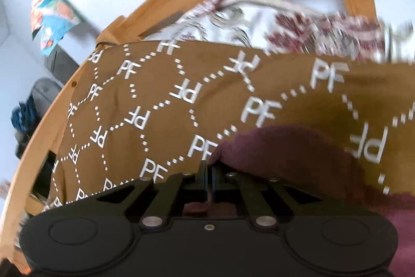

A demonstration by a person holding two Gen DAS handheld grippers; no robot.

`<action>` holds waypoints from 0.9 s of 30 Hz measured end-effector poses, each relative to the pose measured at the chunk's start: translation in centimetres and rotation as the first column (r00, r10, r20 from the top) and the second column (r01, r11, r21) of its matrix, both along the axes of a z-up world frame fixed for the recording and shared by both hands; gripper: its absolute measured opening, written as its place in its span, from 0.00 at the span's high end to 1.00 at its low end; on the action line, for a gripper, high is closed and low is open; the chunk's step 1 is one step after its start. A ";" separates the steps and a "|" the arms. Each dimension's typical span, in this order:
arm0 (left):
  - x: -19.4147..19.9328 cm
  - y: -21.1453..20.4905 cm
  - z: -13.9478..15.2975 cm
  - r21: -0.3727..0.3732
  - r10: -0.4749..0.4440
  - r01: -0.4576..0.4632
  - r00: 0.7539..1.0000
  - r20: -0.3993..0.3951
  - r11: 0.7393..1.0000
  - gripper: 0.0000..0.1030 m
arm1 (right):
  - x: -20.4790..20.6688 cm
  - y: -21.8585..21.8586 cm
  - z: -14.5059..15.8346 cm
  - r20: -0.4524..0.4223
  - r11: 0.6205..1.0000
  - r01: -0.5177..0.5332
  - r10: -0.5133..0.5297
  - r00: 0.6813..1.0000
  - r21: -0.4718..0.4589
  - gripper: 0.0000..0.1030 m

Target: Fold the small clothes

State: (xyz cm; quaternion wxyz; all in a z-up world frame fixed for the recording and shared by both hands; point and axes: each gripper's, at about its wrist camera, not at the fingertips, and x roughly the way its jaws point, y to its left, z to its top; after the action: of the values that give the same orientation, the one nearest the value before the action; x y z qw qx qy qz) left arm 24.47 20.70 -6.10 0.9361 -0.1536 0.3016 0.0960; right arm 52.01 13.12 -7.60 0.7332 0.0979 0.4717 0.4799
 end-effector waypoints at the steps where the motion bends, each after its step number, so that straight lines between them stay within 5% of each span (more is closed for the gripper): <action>1: 0.3 0.0 -0.2 -0.001 0.000 0.000 1.000 -0.013 1.000 0.95 | 0.1 -0.4 -0.5 -0.031 1.000 -0.001 0.002 1.000 0.018 0.89; 5: 0.4 0.5 -0.2 -0.025 0.039 -0.039 0.999 -0.017 0.999 0.92 | -1.4 -2.1 -0.5 -0.047 0.995 -0.091 0.092 0.995 0.037 0.47; 8: 0.4 0.8 -0.5 -0.013 0.066 -0.067 0.997 -0.039 0.998 0.92 | -3.2 -2.5 0.5 0.022 0.982 -0.188 0.188 0.982 0.014 0.41; 11: 0.5 1.0 -0.8 -0.002 0.080 -0.080 0.995 -0.064 0.997 0.92 | -4.9 -1.9 0.3 0.076 0.973 -0.215 0.221 0.972 -0.084 0.59; 12: 0.7 1.0 -0.9 0.003 0.088 -0.088 0.993 -0.073 0.996 0.92 | -5.5 -1.6 0.1 0.105 0.970 -0.214 0.226 0.968 -0.115 0.83; 13: 0.9 1.0 -1.0 0.009 0.096 -0.095 0.992 -0.084 0.995 0.92 | -5.8 -1.5 -0.1 0.126 0.970 -0.203 0.220 0.967 -0.132 0.96; 18: 0.8 0.9 -1.0 0.028 0.105 -0.102 0.989 -0.108 0.994 0.92 | -6.9 -2.9 -0.7 0.241 0.978 -0.106 0.148 0.959 -0.180 0.98; 21: 0.5 0.8 -0.4 0.020 0.094 -0.093 0.993 -0.075 0.995 0.80 | -6.9 -4.2 -1.2 0.230 0.983 -0.100 0.135 0.964 -0.156 0.82; 23: 0.2 0.5 0.2 0.028 0.096 -0.094 0.994 -0.048 0.995 0.54 | -7.0 -5.9 -1.0 0.217 0.989 -0.092 0.115 0.969 -0.113 0.55; 27: 0.0 0.3 0.9 0.021 0.098 -0.097 0.995 -0.014 0.995 0.44 | -8.0 -9.6 -0.4 0.231 0.989 -0.106 0.128 0.964 -0.104 0.38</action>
State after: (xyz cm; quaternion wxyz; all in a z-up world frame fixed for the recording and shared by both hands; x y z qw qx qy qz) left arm 24.45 21.03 -5.19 0.9295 -0.1579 0.2997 0.1457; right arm 43.99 3.48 -7.95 0.7584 -0.0215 0.4068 0.5088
